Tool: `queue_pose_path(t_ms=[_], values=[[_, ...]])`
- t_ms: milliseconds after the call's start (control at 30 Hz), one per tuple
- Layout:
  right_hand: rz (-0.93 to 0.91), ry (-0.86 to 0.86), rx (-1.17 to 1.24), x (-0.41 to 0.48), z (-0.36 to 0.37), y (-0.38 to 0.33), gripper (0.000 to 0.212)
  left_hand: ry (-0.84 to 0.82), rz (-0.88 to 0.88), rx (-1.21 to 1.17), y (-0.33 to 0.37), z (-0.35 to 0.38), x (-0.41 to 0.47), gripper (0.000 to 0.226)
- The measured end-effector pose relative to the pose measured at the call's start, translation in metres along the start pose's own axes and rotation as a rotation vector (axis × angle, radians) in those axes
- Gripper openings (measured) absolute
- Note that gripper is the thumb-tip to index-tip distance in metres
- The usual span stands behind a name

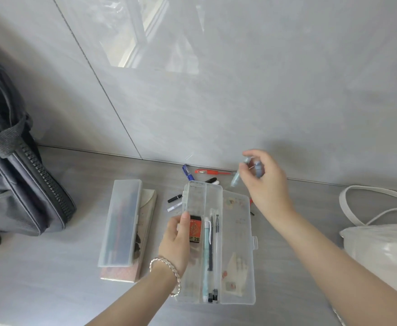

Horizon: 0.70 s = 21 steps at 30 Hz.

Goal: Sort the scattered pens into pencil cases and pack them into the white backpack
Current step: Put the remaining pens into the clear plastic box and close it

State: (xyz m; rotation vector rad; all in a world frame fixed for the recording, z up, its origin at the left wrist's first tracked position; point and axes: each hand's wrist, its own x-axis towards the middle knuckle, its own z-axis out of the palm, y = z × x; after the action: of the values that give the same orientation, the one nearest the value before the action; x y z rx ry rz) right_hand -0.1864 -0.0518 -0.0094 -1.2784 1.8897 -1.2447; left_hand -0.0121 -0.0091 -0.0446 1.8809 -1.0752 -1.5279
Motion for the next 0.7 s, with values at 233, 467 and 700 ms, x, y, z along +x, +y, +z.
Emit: queue_pose_path(t_ms=[233,467,700], values=[[0.134,-0.261,-0.185,-0.052,0.011,-0.001,0.025,-0.096,0.089,0.018,-0.004,0.019,-0.020,0.029],[0.120,-0.273,-0.197,-0.063,-0.007,0.002,0.036,-0.158,0.114,0.068,-0.014,0.023,-0.036,0.026],[0.100,-0.014,0.265,-0.072,0.000,0.003,0.036,-0.206,0.158,0.152,-0.012,0.030,-0.045,0.033]])
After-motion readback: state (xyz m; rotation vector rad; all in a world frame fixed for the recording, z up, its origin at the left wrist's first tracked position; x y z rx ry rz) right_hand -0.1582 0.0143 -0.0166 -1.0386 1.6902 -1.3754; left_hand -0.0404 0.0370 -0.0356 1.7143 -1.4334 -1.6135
